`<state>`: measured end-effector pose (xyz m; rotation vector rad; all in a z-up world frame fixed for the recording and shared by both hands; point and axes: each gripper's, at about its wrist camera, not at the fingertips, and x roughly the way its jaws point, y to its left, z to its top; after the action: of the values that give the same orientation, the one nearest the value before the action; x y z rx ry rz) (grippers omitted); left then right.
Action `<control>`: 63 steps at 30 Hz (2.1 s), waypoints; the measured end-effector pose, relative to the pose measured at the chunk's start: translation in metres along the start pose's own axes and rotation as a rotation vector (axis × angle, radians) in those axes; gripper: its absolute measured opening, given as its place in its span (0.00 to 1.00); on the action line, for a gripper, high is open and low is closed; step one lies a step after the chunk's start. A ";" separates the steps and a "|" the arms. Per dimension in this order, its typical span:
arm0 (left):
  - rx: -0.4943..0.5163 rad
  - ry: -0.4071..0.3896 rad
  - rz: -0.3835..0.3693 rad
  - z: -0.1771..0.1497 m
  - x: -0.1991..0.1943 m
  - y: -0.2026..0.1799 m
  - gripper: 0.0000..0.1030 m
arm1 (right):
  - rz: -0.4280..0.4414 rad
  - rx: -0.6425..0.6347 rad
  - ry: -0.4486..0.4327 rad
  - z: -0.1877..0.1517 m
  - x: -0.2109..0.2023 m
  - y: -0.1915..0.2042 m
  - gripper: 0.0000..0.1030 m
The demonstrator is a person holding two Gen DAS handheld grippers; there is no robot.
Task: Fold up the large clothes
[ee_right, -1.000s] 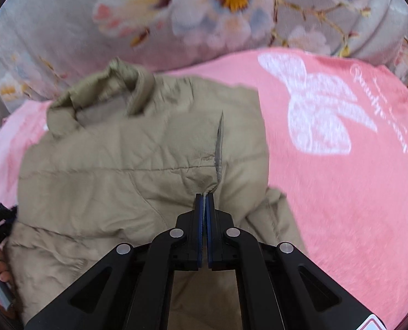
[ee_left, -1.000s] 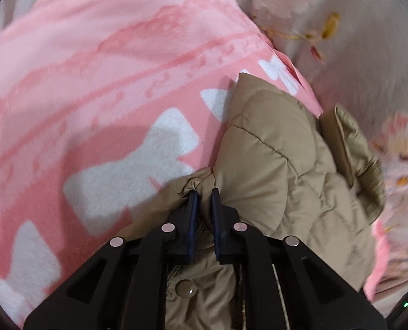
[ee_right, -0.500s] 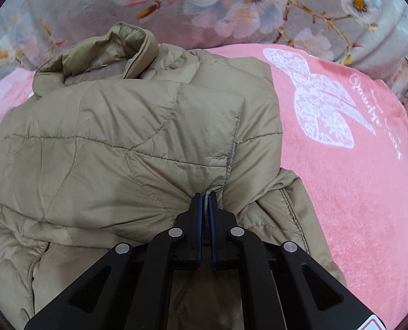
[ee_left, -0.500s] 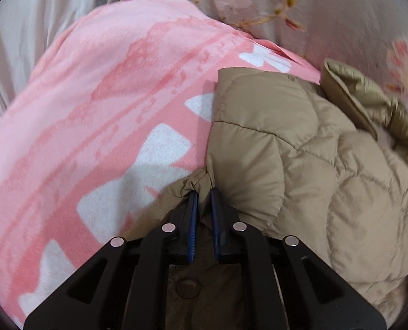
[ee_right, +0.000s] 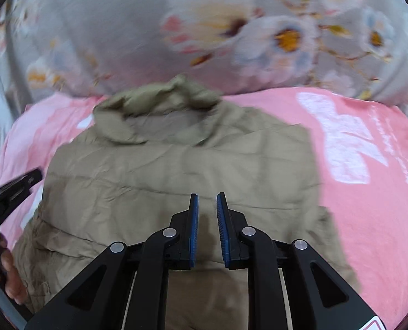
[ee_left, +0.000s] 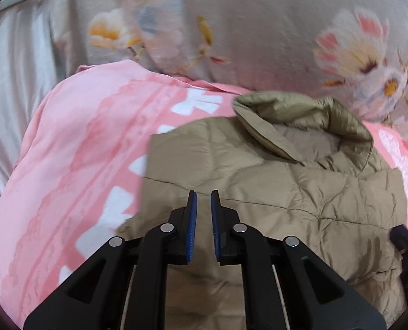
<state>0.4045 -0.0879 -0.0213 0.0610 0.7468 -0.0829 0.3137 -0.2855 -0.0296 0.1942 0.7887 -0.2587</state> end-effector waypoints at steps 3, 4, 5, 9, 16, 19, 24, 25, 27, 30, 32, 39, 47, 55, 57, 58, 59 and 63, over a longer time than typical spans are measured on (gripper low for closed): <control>0.023 0.038 0.003 -0.010 0.019 -0.014 0.10 | -0.006 0.002 0.038 -0.011 0.019 0.009 0.16; 0.028 0.049 0.006 -0.014 0.025 -0.016 0.10 | -0.005 0.005 0.048 -0.015 0.025 0.009 0.16; 0.033 0.056 0.011 -0.019 0.030 -0.018 0.10 | -0.003 0.006 0.052 -0.019 0.027 0.009 0.16; 0.053 0.040 0.026 -0.032 0.037 -0.021 0.10 | -0.009 -0.009 0.040 -0.031 0.033 0.010 0.15; 0.054 0.019 0.034 -0.047 0.042 -0.024 0.09 | -0.057 -0.059 0.024 -0.038 0.038 0.020 0.15; 0.090 0.014 0.076 -0.051 0.045 -0.032 0.09 | -0.054 -0.057 0.026 -0.038 0.039 0.019 0.15; 0.117 0.018 0.106 -0.052 0.048 -0.036 0.09 | -0.055 -0.056 0.030 -0.037 0.040 0.018 0.15; 0.118 0.018 0.108 -0.052 0.048 -0.036 0.09 | -0.055 -0.056 0.031 -0.037 0.040 0.019 0.15; 0.124 0.018 0.114 -0.052 0.048 -0.037 0.09 | -0.055 -0.056 0.031 -0.037 0.040 0.019 0.15; 0.126 0.018 0.118 -0.053 0.048 -0.037 0.09 | -0.056 -0.056 0.031 -0.037 0.040 0.019 0.15; 0.124 0.018 0.116 -0.053 0.048 -0.037 0.09 | -0.057 -0.057 0.032 -0.037 0.041 0.019 0.15; 0.123 0.019 0.114 -0.053 0.048 -0.036 0.09 | -0.054 -0.055 0.031 -0.037 0.041 0.019 0.15; 0.134 0.026 0.118 -0.054 0.048 -0.039 0.08 | -0.059 -0.058 0.040 -0.037 0.045 0.019 0.15; 0.180 0.032 0.055 -0.062 0.036 -0.036 0.09 | -0.072 -0.135 0.058 -0.041 0.037 0.025 0.15; 0.158 0.044 -0.066 -0.061 0.025 -0.020 0.13 | -0.050 -0.201 0.077 -0.045 0.027 0.026 0.15; 0.141 0.053 -0.118 -0.059 0.020 -0.012 0.22 | -0.021 -0.220 0.088 -0.046 0.020 0.023 0.19; 0.116 0.062 -0.166 -0.055 0.014 -0.004 0.31 | 0.006 -0.215 0.091 -0.044 0.014 0.017 0.22; -0.030 0.002 -0.298 -0.003 -0.008 0.021 0.48 | 0.147 -0.007 0.037 -0.008 0.001 -0.021 0.41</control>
<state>0.3986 -0.0661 -0.0177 -0.0790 0.7549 -0.3551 0.3028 -0.3031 -0.0375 0.2501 0.8080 -0.1133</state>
